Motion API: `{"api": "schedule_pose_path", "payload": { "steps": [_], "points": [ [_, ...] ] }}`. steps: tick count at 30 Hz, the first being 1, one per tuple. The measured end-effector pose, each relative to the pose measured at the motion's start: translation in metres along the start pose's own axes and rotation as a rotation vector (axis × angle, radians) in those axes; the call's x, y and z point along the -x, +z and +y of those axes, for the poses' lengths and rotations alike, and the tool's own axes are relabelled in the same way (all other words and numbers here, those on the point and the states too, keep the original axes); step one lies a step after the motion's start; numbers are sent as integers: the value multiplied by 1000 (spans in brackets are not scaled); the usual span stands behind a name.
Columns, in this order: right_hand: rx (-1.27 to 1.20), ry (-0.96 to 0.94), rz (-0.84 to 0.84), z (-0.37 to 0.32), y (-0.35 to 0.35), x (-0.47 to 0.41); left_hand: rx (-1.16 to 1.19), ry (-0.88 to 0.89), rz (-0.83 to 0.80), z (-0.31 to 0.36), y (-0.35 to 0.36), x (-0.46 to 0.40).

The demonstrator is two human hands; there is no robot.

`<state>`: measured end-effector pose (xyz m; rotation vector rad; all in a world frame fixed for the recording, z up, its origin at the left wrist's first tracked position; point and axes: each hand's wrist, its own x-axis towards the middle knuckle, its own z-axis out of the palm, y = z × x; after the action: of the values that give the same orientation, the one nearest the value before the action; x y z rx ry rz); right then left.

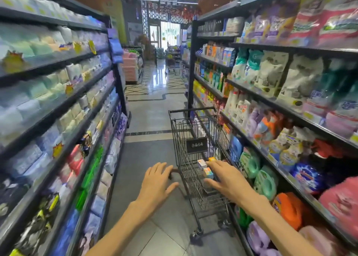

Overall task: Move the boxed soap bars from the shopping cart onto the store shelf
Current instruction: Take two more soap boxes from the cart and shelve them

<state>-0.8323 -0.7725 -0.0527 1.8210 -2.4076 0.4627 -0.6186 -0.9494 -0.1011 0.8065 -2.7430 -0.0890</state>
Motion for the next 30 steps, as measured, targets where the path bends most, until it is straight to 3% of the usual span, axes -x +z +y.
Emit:
{"api": "schedule_pose_path", "payload": {
  "steps": [11,17,23,30],
  "points": [
    [-81,-116,-92,32,57,-254,-25,-154,-39,-128,15,-172],
    [-19,-112,-106,57,88,-362,7,-120,-22,-188,41,-273],
    [42,35,-116,102,122,-458,30,110,-25,-235,84,-412],
    [58,359,-92,170,122,-504,61,495,-86,-239,120,-566]
  ]
}}
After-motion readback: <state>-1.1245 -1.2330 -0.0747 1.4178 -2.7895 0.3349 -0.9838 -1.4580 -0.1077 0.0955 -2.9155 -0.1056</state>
